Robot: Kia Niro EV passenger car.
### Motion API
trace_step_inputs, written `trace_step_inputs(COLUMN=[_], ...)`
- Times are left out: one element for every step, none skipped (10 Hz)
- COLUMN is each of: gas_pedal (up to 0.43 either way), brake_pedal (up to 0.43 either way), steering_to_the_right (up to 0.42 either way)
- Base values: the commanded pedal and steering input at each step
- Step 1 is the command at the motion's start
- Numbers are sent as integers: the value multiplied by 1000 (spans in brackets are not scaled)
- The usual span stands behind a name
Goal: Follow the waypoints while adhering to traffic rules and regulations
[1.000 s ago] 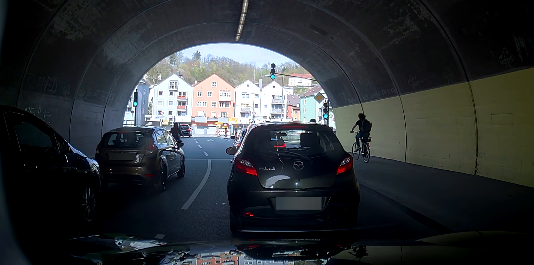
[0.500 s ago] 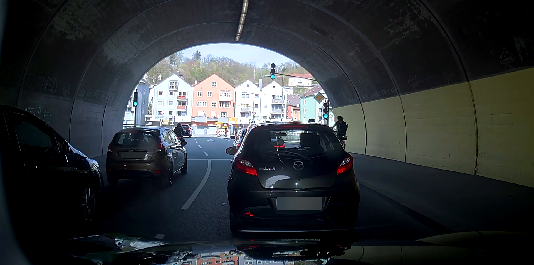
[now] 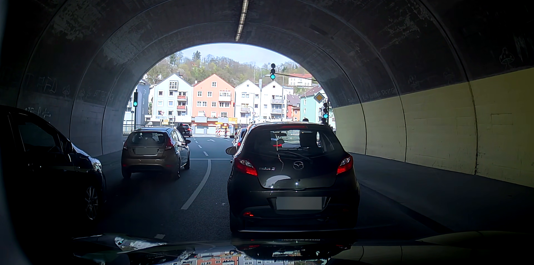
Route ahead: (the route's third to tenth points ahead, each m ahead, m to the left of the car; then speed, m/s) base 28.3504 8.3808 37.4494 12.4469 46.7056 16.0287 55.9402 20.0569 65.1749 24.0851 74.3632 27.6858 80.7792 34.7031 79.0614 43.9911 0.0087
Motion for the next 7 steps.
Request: trace_step_inputs(gas_pedal=[0,0,0,0,0,0,0], brake_pedal=[213,207,207,171,43,0,0], steering_to_the_right=[-71,-70,-71,-71,-71,-70,-70])
